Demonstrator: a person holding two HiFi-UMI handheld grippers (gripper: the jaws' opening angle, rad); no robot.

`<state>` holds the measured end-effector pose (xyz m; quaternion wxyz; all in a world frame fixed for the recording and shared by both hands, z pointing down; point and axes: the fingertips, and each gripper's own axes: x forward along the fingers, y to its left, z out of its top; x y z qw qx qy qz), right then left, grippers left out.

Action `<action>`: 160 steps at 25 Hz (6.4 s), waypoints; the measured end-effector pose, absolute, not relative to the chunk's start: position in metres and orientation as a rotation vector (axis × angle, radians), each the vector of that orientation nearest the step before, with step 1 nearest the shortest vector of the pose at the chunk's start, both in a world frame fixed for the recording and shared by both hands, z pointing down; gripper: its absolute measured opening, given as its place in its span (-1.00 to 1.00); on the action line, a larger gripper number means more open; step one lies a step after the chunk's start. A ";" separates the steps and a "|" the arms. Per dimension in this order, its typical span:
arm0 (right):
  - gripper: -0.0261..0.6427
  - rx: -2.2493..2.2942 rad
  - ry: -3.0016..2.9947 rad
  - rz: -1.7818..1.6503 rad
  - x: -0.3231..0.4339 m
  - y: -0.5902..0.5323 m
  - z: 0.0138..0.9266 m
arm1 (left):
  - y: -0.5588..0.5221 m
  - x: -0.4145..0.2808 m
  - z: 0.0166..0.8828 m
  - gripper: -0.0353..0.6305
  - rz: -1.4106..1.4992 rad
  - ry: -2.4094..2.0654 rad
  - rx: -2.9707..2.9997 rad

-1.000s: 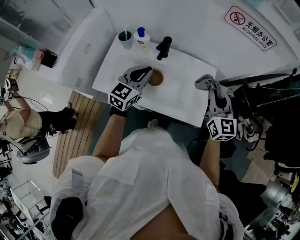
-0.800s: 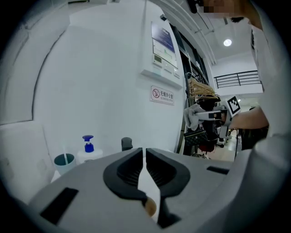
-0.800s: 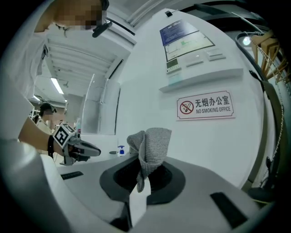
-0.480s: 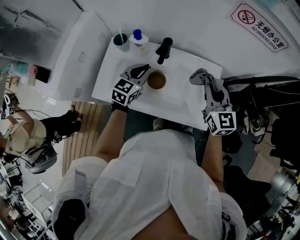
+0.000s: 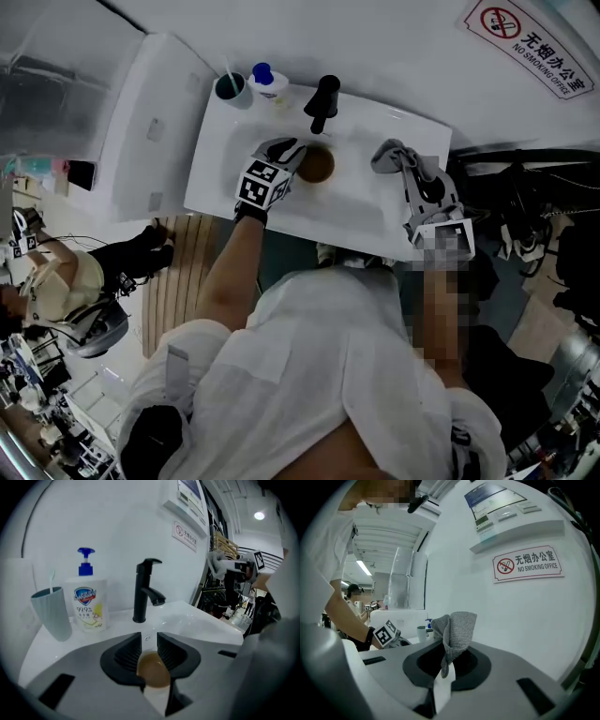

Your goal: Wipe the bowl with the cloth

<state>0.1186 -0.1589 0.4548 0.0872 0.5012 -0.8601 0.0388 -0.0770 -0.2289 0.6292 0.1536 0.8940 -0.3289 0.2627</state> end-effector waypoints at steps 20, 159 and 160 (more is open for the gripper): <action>-0.81 1.424 -2.546 0.186 0.110 -0.185 0.485 | -0.232 -0.093 0.773 -0.40 1.172 -0.819 2.192; -0.70 1.593 -2.187 0.544 0.108 -0.191 0.505 | -0.206 0.038 0.484 -0.85 0.890 -0.991 2.707; -0.69 1.610 -2.198 0.568 0.109 -0.191 0.505 | -0.207 0.038 0.483 -0.85 0.875 -1.004 2.703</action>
